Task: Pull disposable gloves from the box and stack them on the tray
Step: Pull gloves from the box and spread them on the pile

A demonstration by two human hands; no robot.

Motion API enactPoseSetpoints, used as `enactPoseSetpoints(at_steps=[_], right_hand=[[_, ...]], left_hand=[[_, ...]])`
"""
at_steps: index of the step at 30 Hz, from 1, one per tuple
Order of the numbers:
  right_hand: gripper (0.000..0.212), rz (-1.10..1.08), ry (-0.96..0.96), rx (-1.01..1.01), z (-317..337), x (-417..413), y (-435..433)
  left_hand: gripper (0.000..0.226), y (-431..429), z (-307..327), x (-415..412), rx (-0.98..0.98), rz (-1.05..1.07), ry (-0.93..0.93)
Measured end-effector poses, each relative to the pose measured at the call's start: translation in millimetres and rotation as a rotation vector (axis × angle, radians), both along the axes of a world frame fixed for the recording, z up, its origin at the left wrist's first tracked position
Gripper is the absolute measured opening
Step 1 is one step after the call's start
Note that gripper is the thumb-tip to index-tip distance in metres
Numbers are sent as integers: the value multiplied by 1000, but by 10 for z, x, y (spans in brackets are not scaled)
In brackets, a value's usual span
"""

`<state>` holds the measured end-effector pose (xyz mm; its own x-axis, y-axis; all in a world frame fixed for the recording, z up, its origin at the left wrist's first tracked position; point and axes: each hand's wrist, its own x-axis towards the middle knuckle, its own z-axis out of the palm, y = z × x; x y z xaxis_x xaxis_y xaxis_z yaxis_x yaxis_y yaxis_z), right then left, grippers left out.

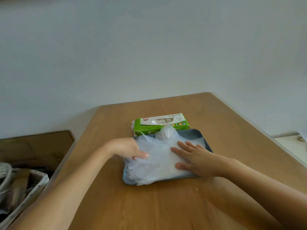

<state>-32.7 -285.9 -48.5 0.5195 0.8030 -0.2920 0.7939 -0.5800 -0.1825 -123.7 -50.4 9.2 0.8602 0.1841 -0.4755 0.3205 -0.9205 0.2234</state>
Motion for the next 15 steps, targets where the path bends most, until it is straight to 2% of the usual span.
enactPoseSetpoints(at_steps=[2, 3, 5, 7, 9, 11, 13, 15], right_hand=[[67, -1, -3, -13, -2, 1, 1], [68, -1, -3, -14, -8, 4, 1], [70, 3, -8, -17, -17, 9, 3], [73, 7, -17, -32, -23, 20, 6], [81, 9, -26, -48, -23, 21, 11], [90, 9, -38, -55, -32, 13, 13], [95, 10, -40, -54, -36, 4, 12], [105, -1, -24, -50, -11, 14, -25]], left_hand=[[54, 42, 126, -45, 223, 46, 36], [53, 35, 206, -81, 312, 88, -11], [48, -22, 285, -101, 418, 140, -257], [35, -196, 216, -8, 316, 96, -579], [26, -495, 56, 125, 80, -14, -750], [44, -771, -192, 251, -42, -161, -674], [55, -840, -443, 330, 15, -242, -483], [63, -730, -645, 336, 79, -202, -341]])
